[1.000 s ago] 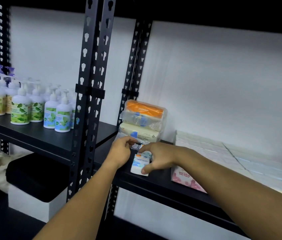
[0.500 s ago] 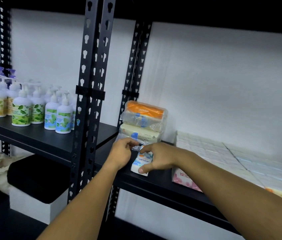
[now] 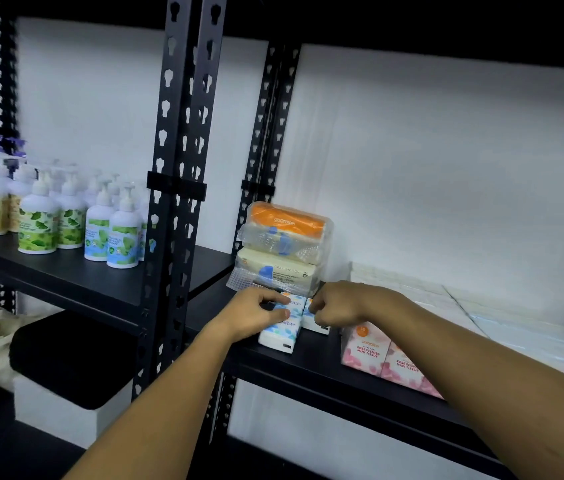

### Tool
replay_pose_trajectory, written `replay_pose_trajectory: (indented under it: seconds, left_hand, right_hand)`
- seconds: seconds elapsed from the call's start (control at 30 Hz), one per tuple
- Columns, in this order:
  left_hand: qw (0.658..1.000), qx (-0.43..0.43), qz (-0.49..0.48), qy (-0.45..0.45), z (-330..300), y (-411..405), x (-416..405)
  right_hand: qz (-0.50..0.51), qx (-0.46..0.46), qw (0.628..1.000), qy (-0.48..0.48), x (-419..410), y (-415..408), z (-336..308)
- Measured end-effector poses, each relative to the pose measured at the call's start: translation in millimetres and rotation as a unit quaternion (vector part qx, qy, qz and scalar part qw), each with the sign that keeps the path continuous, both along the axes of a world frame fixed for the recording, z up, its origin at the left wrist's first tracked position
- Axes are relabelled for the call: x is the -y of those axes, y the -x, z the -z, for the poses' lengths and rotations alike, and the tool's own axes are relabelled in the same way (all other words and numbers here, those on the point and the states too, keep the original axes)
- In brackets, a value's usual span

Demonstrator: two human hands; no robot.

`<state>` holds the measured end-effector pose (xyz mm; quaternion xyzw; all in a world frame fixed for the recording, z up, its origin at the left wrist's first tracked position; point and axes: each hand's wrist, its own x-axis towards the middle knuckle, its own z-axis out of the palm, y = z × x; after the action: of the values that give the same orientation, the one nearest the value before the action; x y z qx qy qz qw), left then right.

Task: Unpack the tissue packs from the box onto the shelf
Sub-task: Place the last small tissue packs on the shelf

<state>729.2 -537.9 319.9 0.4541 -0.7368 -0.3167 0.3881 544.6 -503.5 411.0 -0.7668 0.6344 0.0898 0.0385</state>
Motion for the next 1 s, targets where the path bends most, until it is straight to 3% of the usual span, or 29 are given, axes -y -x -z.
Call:
replay_pose_trajectory:
  seconds: [0.57, 0.83, 1.0]
  left_hand:
    - [1.0, 0.003, 0.006, -0.02, -3, -1, 1]
    - [0.998, -0.06, -0.019, -0.027, -13, 2, -17]
    - [0.994, -0.08, -0.069, 0.033, -27, 11, -51]
  right_hand:
    - [0.004, -0.008, 1.0, 0.016, -4, 3, 4]
    - [-0.03, 0.059, 0.989, 0.136, -42, 19, 1]
    - [-0.023, 0.124, 0.969, 0.213, -91, 41, -13]
